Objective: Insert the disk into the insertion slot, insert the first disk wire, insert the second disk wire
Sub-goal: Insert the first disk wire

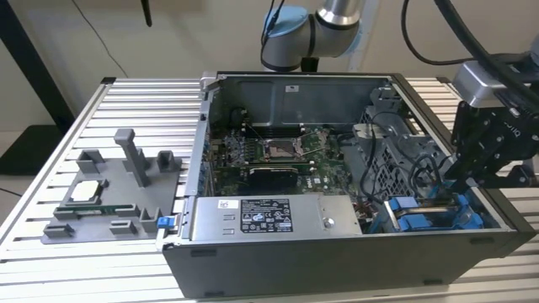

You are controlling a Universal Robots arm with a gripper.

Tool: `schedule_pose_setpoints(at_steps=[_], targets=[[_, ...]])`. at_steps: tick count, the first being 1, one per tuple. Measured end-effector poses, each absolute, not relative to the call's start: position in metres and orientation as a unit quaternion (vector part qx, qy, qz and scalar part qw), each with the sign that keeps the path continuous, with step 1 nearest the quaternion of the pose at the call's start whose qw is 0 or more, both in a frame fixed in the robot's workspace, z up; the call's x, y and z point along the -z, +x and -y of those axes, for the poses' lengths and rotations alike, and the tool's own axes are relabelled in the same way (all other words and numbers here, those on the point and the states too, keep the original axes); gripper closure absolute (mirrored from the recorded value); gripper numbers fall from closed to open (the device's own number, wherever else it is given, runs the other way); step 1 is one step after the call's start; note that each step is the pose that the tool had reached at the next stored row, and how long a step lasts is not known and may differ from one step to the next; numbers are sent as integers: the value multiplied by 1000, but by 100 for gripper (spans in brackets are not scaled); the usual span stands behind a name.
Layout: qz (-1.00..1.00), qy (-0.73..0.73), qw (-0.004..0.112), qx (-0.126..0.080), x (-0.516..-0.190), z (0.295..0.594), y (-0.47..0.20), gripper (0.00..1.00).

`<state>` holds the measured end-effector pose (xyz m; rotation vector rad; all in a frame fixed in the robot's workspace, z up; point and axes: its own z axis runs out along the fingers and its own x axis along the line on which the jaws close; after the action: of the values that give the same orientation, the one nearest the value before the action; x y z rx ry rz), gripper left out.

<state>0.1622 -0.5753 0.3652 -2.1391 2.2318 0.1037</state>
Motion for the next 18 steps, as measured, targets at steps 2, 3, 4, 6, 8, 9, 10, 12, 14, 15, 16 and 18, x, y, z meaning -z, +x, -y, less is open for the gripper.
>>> schedule_pose_setpoints(at_steps=[2, 3, 4, 6, 8, 9, 10, 12, 14, 15, 16, 18], targets=[[-721, -691, 24, -34, -369, 575, 162, 0], [-721, -691, 24, -34, -372, 575, 162, 0], [-721, -691, 24, -34, -374, 575, 162, 0], [-721, -691, 24, -34, -379, 575, 162, 0], [-721, -691, 24, -34, -384, 575, 162, 0], [-721, -691, 24, -34, -385, 575, 162, 0], [-721, -691, 24, -34, -385, 575, 162, 0], [-721, -691, 24, -33, -385, 575, 162, 0], [-721, -691, 24, -33, -385, 575, 162, 0], [-721, -691, 24, -33, -385, 575, 162, 0], [-721, -691, 24, -33, -385, 575, 162, 0], [-721, -691, 24, -33, -385, 575, 163, 0]])
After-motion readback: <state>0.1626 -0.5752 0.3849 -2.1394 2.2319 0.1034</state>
